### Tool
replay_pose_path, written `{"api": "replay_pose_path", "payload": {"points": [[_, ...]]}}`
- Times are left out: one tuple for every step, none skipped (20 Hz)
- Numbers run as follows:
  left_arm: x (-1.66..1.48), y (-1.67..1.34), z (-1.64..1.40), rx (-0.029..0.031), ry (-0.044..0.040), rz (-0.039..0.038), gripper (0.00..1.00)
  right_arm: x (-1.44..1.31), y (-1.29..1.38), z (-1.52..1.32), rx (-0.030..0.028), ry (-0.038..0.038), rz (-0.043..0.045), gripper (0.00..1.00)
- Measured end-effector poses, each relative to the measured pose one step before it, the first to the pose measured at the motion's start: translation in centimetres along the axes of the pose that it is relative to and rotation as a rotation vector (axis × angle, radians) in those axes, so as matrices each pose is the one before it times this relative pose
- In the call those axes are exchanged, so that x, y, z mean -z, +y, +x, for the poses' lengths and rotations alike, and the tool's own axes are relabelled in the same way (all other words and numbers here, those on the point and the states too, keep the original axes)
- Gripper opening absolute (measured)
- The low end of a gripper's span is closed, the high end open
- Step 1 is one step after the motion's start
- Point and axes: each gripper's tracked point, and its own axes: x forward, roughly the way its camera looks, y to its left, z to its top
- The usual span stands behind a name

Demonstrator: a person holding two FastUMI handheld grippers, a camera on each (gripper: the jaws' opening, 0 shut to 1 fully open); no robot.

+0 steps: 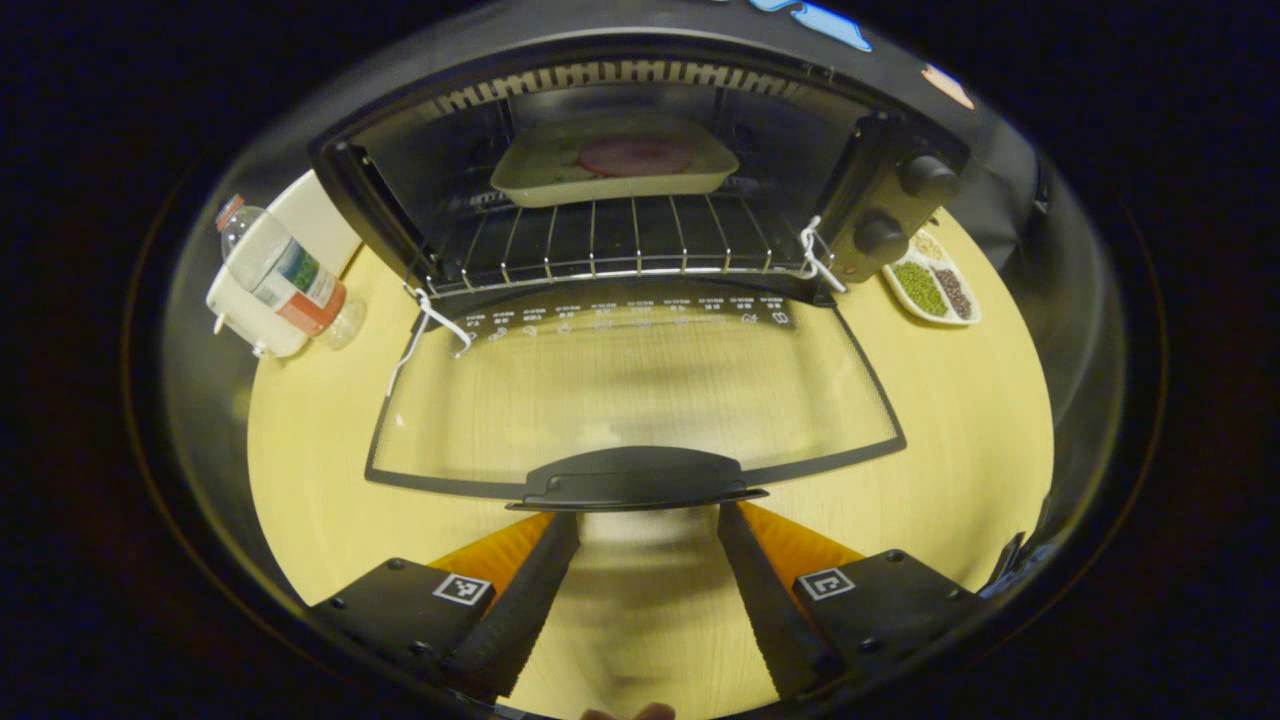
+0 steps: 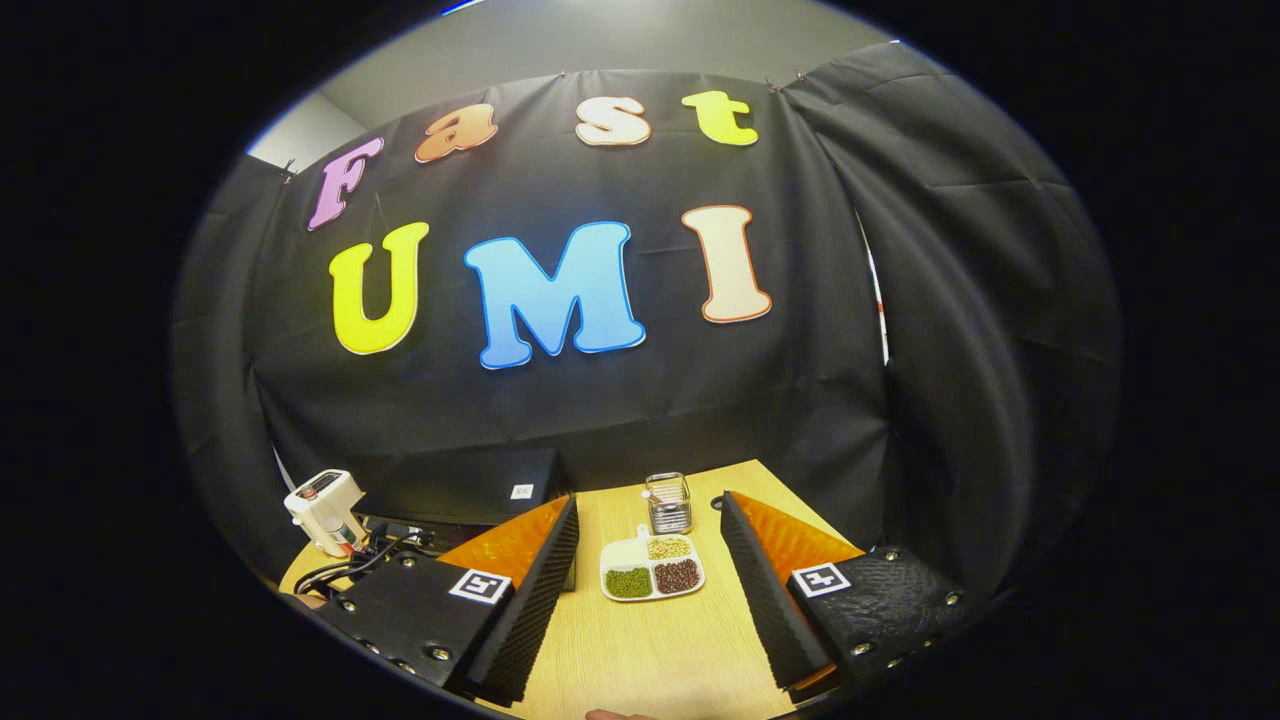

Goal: Open the electric oven with the left hand, put the food in, and close the electric oven.

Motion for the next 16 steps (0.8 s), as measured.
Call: {"api": "replay_pose_path", "payload": {"points": [[-0.025, -0.032, -0.408, 0.00253, -0.01376, -0.00281, 0.99, 0.016, 0.374, 0.049, -0.00684, -0.00103, 0.00146, 0.87], [-0.14, -0.004, -0.376, 0.00174, -0.01184, -0.00042, 0.99, -0.006, 0.359, -0.068, -0.00835, -0.00092, 0.00264, 0.87], [-0.118, -0.02, -0.427, 0.00022, -0.01068, 0.0005, 0.96, -0.104, 0.417, -0.123, -0.00883, -0.00095, 0.00043, 0.87], [-0.236, -0.02, -0.382, -0.00075, -0.0126, 0.00195, 0.99, -0.067, 0.218, 0.008, -0.00703, -0.00337, -0.00221, 0.87], [-0.122, -0.024, -0.444, -0.00091, -0.01041, 0.00011, 0.99, -0.15, 0.142, -0.014, -0.00648, -0.00511, -0.00313, 0.87], [-0.304, -0.023, -0.392, -0.00111, -0.01482, -0.00068, 0.99, -0.041, 0.228, -0.063, -0.00604, -0.00402, -0.00372, 0.87], [-0.192, -0.002, -0.423, -0.00095, -0.01403, -0.00131, 0.96, -0.072, 0.223, -0.163, -0.00371, -0.00369, -0.00405, 0.87], [-0.336, -0.023, -0.423, -0.00066, -0.01395, -0.00186, 0.96, -0.036, -0.008, -0.2, -0.00275, -0.00332, -0.00367, 0.87], [-0.303, -0.012, -0.507, -0.00081, -0.01465, -0.0013, 0.99, -0.083, 0.02, -0.045, -0.00166, -0.00171, -0.00232, 0.87], [-0.407, -0.009, -0.361, -0.00029, -0.01356, -0.00081, 0.96, 0.014, -0.107, -0.125, -0.00068, 0.0005, -0.00065, 0.87], [-0.178, -0.035, -0.226, -0.00006, -0.01083, -0.00168, 0.96, -0.006, -0.124, -0.11, -0.00038, 0.00073, 0.00267, 0.87], [-0.337, 0.025, -0.213, -0.00357, -0.01252, 0.00166, 0.99, 0.23, 0.069, 0.127, 0.00074, 0.00476, 0.00647, 0.87], [-0.266, 0.061, -0.347, -0.00546, -0.01163, 0.00633, 0.98, 0.245, 0.155, -0.009, -0.0033, 0.00965, 0.00948, 0.87], [-0.381, 0.034, -0.067, -0.00746, -0.01204, 0.01217, 0.96, 0.178, -0.032, -0.15, -0.00295, 0.00634, 0.0087, 0.87], [-0.265, 0.066, -0.032, -0.00943, -0.01156, 0.01401, 0.95, -0.04, -0.171, 0.028, -0.00119, 0.00238, 0.00498, 0.87], [-0.359, 0.012, -0.024, -0.00593, -0.00911, 0.00759, 0.95, -0.082, -0.12, 0.077, -0.0002, 0.0001, 0.00095, 0.87]]}}
